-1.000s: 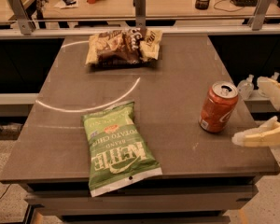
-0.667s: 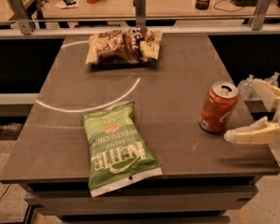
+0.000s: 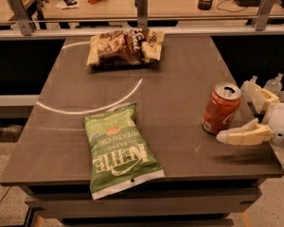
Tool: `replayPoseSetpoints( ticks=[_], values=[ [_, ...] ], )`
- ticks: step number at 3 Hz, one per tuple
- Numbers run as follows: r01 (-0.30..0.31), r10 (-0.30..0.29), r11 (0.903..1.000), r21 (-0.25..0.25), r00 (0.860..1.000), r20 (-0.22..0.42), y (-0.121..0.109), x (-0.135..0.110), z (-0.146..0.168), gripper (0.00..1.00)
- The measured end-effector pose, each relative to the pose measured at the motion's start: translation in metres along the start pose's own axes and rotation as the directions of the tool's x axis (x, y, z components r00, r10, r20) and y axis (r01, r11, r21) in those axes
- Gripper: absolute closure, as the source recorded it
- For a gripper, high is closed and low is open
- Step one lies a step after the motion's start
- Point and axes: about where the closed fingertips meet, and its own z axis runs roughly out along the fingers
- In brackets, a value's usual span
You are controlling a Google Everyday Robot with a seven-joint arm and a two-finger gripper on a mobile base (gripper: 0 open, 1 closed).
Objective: Knock coke can over
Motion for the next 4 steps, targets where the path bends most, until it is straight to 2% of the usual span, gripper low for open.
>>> replayPoseSetpoints(
  ticks=[1, 2, 4],
  values=[
    [-0.007, 0.008, 0.9992, -0.039, 1.000, 0.030, 0.005, 0.000, 0.013, 0.00],
    [0.007, -0.003, 0.9975, -0.071, 0.999, 0.051, 0.009, -0.002, 0.022, 0.18],
    [0.060, -0.053, 0.9928, -0.104, 0.996, 0.065, 0.004, -0.012, 0.028, 0.64]
  ],
)
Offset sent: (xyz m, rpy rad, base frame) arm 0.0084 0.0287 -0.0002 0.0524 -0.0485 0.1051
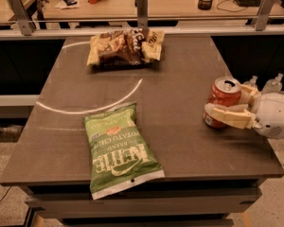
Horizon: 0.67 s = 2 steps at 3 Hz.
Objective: Knock coke can over
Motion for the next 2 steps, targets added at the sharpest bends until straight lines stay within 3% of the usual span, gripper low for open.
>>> replayPoseSetpoints(
  ticks=[1, 2],
  values=[
    [0.056, -0.058, 0.9976, -0.041, 0.997, -0.052, -0.011, -0.017, 0.003, 0.87],
    [0.173, -0.191, 0.9776, -0.120, 0.969, -0.157, -0.033, -0.046, 0.009, 1.00]
  ],
)
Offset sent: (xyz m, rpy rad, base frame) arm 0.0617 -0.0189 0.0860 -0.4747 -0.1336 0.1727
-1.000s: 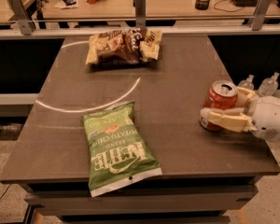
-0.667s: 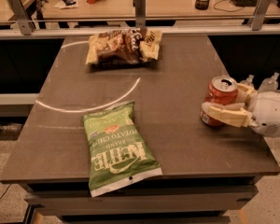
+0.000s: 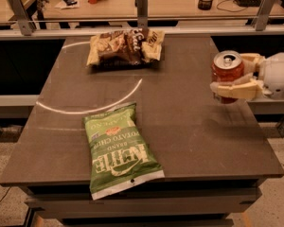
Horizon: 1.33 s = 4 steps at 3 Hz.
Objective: Knock coke can over
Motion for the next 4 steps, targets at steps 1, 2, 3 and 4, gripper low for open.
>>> replayPoseSetpoints(
  ticks=[1, 2, 3, 4],
  values=[
    [0.119, -0.135, 0.9875, -0.103, 0.978, -0.160, -0.016, -0.017, 0.006, 1.00],
    [0.238, -0.303, 0.9445, -0.227, 0.896, -0.323, -0.018, -0.020, 0.019, 1.00],
    [0.344, -0.456, 0.8860, -0.311, 0.765, -0.454, -0.012, -0.014, 0.023, 1.00],
    [0.418, -0.554, 0.8323, -0.364, 0.607, -0.570, -0.005, 0.018, 0.027, 1.00]
  ],
)
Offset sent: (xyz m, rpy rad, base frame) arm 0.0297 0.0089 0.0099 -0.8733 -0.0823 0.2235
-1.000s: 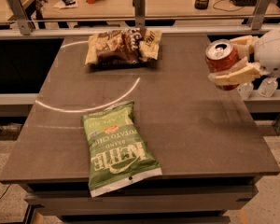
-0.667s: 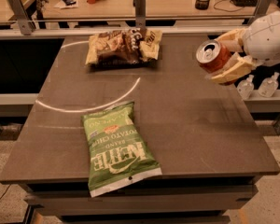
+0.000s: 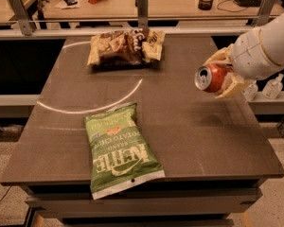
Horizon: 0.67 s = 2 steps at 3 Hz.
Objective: Knock coke can over
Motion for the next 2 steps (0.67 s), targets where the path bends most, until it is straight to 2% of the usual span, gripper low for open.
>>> replayPoseSetpoints(
  ticks=[1, 2],
  values=[
    [0.092, -0.096, 0.9949, -0.041, 0.990, -0.106, 0.016, 0.008, 0.023, 1.00],
    [0.170, -0.184, 0.9795, -0.109, 0.974, -0.134, 0.026, 0.010, 0.042, 1.00]
  ],
)
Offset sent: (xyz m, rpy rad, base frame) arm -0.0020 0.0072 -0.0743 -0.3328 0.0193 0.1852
